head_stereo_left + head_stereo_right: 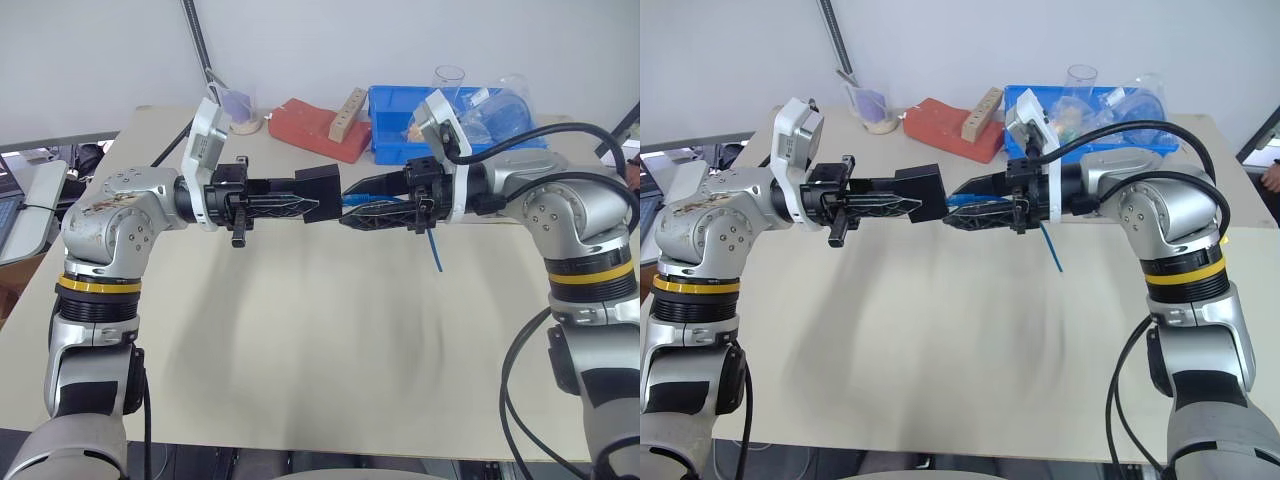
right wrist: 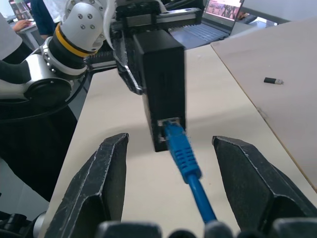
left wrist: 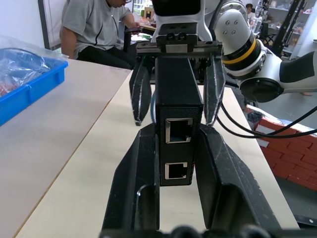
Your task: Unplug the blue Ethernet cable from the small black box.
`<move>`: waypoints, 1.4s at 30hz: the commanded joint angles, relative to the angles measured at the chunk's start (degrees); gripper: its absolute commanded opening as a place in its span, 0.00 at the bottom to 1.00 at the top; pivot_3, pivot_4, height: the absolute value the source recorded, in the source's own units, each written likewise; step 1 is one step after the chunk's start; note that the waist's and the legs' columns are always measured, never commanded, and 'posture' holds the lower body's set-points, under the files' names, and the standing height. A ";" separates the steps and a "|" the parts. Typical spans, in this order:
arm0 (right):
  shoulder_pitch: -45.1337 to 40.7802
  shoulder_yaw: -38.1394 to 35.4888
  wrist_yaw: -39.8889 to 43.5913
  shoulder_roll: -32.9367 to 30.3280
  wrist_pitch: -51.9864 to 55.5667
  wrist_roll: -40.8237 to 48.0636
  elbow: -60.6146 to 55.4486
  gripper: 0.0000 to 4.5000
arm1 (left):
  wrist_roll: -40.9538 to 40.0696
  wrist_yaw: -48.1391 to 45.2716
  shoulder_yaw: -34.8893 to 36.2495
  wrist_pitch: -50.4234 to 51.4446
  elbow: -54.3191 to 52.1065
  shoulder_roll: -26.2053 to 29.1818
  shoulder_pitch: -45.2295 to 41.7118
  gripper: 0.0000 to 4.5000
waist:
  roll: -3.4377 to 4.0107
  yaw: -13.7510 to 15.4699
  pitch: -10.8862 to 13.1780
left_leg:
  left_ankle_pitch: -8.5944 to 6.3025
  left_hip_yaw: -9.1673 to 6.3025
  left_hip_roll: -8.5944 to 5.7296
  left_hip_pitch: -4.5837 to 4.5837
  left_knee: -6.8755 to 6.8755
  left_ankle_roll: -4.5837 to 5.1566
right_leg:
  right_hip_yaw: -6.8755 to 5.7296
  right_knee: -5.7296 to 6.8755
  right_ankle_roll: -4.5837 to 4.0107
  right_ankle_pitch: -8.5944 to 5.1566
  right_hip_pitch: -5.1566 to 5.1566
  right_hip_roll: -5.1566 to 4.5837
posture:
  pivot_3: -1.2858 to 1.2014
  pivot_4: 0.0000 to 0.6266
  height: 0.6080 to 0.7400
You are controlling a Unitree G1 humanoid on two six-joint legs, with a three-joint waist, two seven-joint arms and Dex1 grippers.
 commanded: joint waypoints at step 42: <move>-3.77 -2.74 5.71 1.17 0.10 -3.55 3.18 0.26 | -0.31 -0.73 0.72 -0.95 -2.09 0.91 -1.16 0.11 | 0.00 0.02 0.01 | 0.00 0.01 0.00 0.00 -0.01 0.00 | 0.00 -0.02 0.00 0.00 -0.01 0.02 | 0.52 0.24 0.99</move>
